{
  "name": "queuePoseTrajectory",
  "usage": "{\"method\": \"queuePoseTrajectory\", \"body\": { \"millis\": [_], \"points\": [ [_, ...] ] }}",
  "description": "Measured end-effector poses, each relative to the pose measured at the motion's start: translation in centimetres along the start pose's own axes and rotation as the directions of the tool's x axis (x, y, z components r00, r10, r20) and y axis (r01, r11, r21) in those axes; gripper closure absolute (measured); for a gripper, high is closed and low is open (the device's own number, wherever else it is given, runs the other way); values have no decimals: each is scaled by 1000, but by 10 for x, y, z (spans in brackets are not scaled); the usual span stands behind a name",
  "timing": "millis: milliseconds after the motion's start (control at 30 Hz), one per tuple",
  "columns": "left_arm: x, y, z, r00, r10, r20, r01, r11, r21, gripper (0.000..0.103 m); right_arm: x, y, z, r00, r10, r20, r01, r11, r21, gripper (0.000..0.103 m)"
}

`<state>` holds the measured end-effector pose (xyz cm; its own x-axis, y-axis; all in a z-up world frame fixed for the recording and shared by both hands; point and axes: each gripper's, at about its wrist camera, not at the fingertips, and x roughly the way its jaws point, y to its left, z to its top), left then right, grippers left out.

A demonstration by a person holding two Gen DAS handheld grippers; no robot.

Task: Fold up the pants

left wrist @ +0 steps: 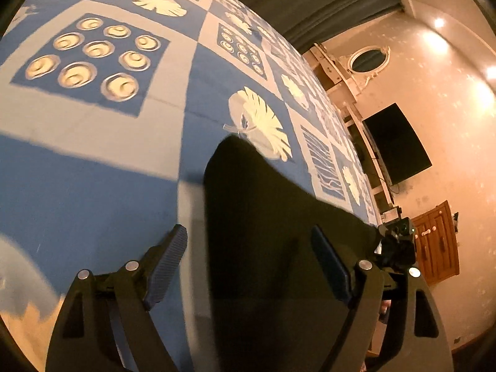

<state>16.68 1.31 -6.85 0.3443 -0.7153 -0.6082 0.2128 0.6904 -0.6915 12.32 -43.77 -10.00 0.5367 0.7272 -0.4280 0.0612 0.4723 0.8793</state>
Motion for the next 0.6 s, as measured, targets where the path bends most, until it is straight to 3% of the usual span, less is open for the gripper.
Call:
{"method": "queuePoseTrajectory", "body": {
  "millis": [133, 267, 333, 367, 433, 600],
  "points": [
    [15, 3, 13, 1000, 7, -16, -7, 1000, -7, 23, 6, -3, 6, 1000, 5, -4, -5, 1000, 0, 14],
    [17, 9, 19, 1000, -9, -5, 9, 999, -32, 23, 9, -10, 5, 999, -40, -28, 40, 999, 5, 48],
    [18, 11, 20, 1000, -14, 2, 14, 999, -46, 23, 7, -16, 4, 999, -34, -25, 35, 999, 14, 56],
    [18, 10, 20, 1000, 8, 1, -8, 999, -41, 27, 6, -18, 2, 999, -35, -24, 36, 999, 15, 59],
    [18, 9, 16, 997, 81, -9, -81, 997, -7, 45, 6, -20, 3, 999, -36, -18, 37, 999, 14, 61],
    [17, 3, 12, 989, 149, 6, -150, 988, 34, 53, 5, -20, -2, 999, -39, -5, 39, 999, 19, 63]
  ]
}}
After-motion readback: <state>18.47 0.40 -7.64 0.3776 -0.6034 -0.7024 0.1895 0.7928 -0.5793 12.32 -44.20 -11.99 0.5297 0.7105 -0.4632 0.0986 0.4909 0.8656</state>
